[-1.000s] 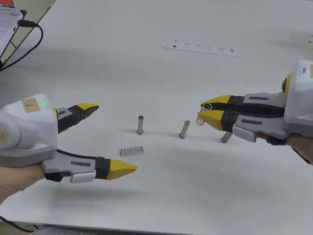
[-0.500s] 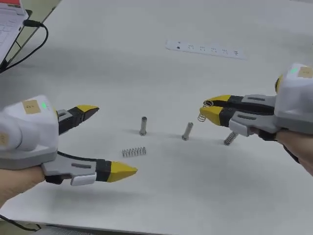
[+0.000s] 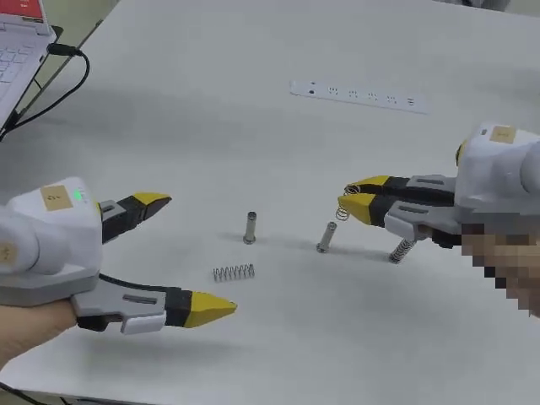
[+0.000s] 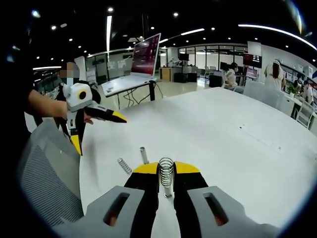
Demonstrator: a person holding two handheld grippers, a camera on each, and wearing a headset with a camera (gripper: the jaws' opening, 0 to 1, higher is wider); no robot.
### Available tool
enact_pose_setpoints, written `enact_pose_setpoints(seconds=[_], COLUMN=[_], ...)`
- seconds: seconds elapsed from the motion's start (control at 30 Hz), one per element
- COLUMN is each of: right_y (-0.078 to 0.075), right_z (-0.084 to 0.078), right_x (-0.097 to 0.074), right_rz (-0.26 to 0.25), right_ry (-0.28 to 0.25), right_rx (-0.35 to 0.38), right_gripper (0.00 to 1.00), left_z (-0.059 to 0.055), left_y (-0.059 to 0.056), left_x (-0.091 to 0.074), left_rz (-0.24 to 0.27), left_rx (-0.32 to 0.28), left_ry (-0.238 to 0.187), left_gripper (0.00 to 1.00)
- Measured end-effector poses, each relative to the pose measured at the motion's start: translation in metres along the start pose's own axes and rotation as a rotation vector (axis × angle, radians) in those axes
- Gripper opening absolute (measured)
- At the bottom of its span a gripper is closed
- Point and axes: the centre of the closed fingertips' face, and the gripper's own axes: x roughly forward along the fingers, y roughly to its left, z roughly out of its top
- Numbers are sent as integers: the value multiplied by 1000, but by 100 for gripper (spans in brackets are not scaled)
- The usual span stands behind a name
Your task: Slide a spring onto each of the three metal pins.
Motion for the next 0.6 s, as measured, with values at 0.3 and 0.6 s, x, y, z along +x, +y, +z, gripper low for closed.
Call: enact_pose_setpoints(seconds=[0.3,0.6], right_y=[-1,-2], right_z=[-8,-12], right_x=[7,12], right_rz=[3,4], right_ry=[22,27], right_rx=[3,18], right_gripper=[8,8], left_z=[-3,-5], left_y=[-2,0], left_x=[-2,-4], left_rz=[-1,10], left_rx=[-5,-12], left_ry=[10,10], left_gripper=[98,98])
